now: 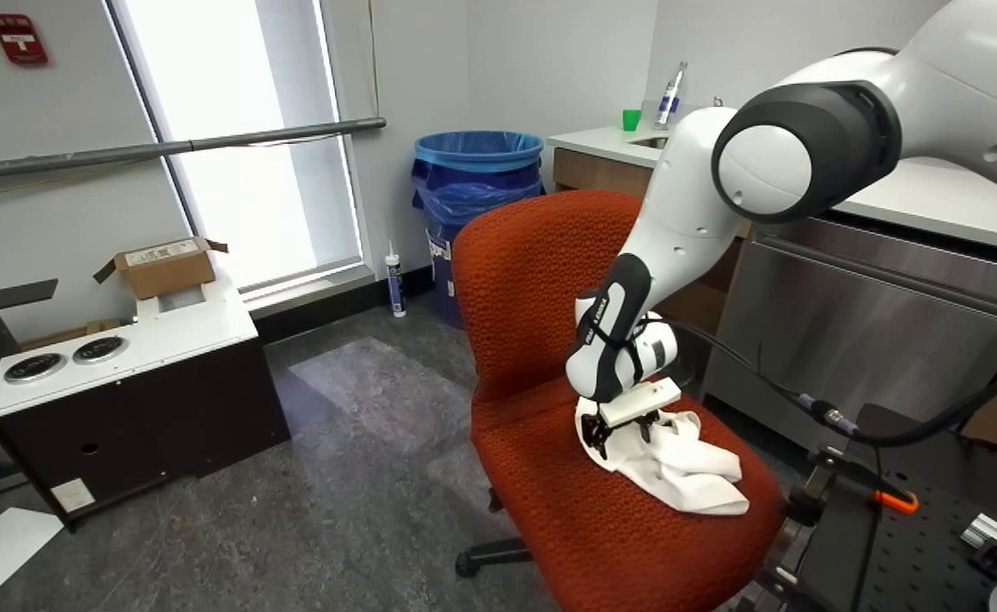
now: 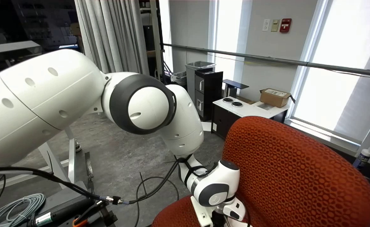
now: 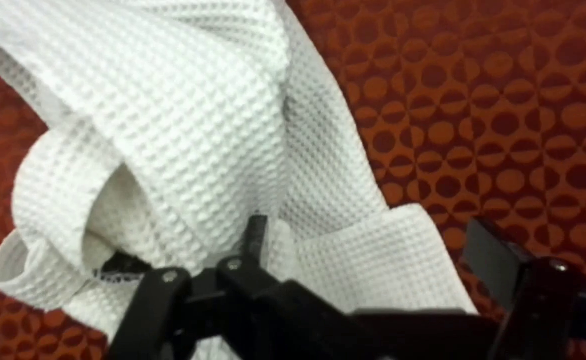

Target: Move the white towel to the backrest of the chair

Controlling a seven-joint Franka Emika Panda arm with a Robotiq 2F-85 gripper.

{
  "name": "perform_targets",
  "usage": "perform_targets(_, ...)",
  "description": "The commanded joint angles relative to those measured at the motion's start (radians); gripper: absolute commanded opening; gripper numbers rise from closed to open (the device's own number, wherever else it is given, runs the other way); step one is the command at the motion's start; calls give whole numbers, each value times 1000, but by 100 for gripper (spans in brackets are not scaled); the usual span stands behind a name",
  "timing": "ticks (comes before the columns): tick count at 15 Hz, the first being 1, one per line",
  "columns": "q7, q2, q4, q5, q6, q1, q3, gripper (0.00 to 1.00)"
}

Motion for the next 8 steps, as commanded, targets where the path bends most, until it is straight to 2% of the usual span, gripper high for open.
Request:
perform_targets(1,-12,-36,15,-6,-20,-32,-13,100)
perform_targets(4,14,-53,18,14,-14,-56,-23,100)
perform_targets(8,89,-35,68,93,-71,-120,6,100)
